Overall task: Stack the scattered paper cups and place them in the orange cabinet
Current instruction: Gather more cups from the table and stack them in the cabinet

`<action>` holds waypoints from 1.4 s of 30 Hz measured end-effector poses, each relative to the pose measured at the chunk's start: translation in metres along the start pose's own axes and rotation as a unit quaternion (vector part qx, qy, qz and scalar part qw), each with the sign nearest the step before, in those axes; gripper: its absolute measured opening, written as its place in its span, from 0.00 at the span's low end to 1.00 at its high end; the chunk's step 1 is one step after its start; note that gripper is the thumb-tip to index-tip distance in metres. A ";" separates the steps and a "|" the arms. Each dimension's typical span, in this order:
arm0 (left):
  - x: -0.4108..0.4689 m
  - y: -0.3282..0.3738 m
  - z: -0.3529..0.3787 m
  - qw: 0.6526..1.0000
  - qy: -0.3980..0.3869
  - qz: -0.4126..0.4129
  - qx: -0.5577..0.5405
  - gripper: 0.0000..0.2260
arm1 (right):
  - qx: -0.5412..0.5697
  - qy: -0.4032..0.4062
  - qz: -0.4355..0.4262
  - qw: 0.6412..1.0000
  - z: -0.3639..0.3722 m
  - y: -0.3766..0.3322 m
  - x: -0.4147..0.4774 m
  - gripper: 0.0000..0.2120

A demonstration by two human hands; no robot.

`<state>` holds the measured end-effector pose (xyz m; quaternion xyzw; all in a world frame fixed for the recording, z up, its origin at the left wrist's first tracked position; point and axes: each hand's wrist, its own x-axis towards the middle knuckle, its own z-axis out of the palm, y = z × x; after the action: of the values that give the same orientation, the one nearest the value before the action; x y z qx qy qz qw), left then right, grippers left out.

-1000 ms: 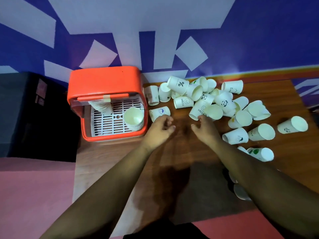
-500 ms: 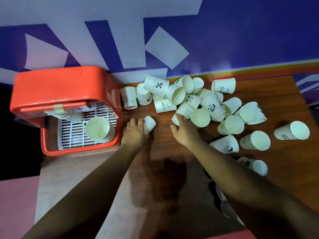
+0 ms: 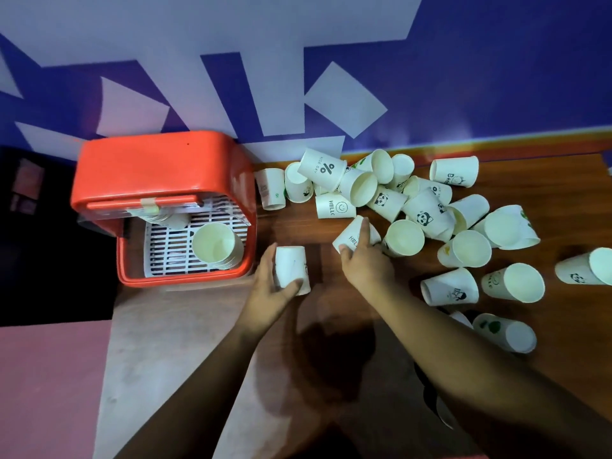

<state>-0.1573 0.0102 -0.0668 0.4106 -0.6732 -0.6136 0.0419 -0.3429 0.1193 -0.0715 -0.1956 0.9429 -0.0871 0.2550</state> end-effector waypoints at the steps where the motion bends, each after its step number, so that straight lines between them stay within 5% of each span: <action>1: -0.005 0.000 -0.002 1.000 -0.004 -0.001 -0.019 0.35 | 0.009 0.009 -0.004 1.000 0.001 -0.002 0.002 0.33; 5: -0.018 0.002 -0.012 0.997 0.019 -0.024 -0.068 0.24 | 0.065 0.051 -0.005 0.997 0.009 -0.002 0.000 0.22; 18: -0.062 0.026 -0.104 0.976 0.060 0.074 -0.198 0.24 | 0.237 0.039 -0.041 0.970 -0.005 -0.035 -0.050 0.15; 25: -0.043 0.054 -0.160 0.959 0.212 0.177 0.058 0.27 | 0.335 0.055 -0.042 0.940 -0.013 -0.063 -0.077 0.22; 29: -0.016 0.050 -0.161 0.912 0.147 0.272 0.270 0.33 | 0.381 0.047 -0.032 0.923 -0.015 -0.082 -0.084 0.30; 35: 0.015 0.043 -0.159 0.883 0.076 0.291 0.361 0.29 | 0.409 0.050 -0.040 0.910 -0.014 -0.100 -0.087 0.34; 39: 0.018 0.032 -0.158 0.927 -0.022 0.226 0.298 0.30 | 0.396 0.041 -0.052 0.916 -0.017 -0.110 -0.092 0.37; 42: 0.013 0.025 -0.164 0.968 -0.041 0.156 0.194 0.34 | 0.400 0.048 -0.094 0.910 -0.025 -0.124 -0.099 0.21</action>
<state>-0.0867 -0.1294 -0.0113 0.2750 -0.8365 -0.4731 0.0289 -0.2374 0.0491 0.0271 -0.1604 0.8173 -0.4899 0.2574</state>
